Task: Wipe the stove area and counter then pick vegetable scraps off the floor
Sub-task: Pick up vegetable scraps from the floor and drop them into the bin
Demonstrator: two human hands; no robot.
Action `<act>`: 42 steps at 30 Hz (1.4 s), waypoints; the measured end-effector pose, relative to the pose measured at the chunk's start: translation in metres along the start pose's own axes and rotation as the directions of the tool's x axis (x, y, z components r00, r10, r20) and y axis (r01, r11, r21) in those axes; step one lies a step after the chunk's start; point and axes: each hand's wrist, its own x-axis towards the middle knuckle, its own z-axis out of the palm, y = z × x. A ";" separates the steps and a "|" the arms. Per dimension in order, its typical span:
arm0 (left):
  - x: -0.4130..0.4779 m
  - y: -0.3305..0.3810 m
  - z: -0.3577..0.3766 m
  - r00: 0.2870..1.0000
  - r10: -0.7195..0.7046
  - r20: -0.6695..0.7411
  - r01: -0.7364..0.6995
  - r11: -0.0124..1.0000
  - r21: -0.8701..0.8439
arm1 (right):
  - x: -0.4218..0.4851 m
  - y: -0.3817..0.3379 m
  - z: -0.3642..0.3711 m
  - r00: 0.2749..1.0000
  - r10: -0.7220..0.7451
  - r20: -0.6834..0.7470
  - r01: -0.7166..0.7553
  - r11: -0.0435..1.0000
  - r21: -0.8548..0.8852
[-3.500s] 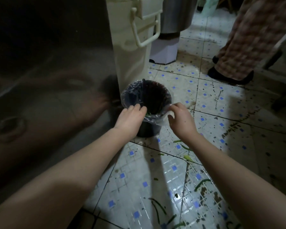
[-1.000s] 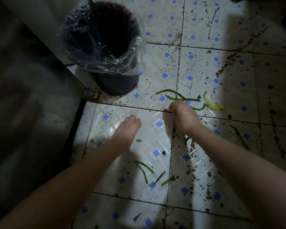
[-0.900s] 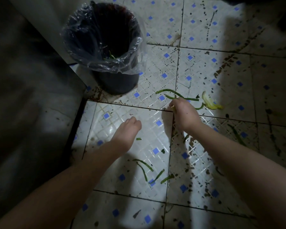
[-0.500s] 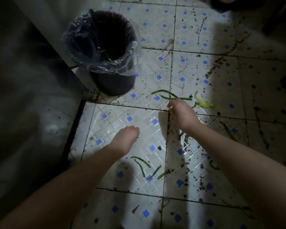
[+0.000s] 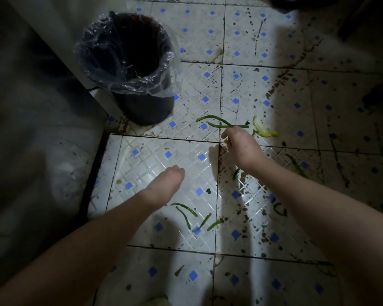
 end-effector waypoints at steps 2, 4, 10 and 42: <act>-0.005 0.004 0.001 0.999 0.042 0.012 -0.042 0.999 0.001 | -0.004 -0.003 0.000 1.000 -0.006 0.004 0.006 1.000 -0.003; -0.012 0.008 0.004 0.994 0.104 0.038 -0.104 0.995 0.001 | -0.010 -0.005 0.003 1.000 -0.007 0.018 0.007 1.000 -0.009; -0.033 0.008 0.021 0.974 0.220 0.045 -0.222 0.974 0.051 | -0.036 -0.003 0.010 0.997 -0.030 0.069 0.031 0.999 -0.011; -0.042 0.006 0.045 0.879 0.391 0.274 -0.469 0.814 0.342 | -0.055 0.003 -0.002 0.996 -0.055 0.066 0.059 0.996 -0.061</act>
